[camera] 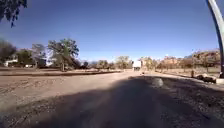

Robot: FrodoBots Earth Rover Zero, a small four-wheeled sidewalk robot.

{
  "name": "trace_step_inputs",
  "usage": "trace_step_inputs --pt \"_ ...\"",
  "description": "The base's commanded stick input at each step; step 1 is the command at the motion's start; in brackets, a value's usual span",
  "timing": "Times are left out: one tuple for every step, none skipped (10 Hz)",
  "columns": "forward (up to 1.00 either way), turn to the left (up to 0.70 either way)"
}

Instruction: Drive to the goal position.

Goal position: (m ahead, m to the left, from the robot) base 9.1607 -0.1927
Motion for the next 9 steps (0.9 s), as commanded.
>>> trace_step_inputs --pt "0.70 0.00" --pt "0.70 0.00" --pt "0.70 0.00" --pt "0.70 0.00" --pt "0.70 0.00" --pt "0.70 0.00" --pt "0.70 0.00" --pt "0.70 0.00" --pt "0.70 0.00"
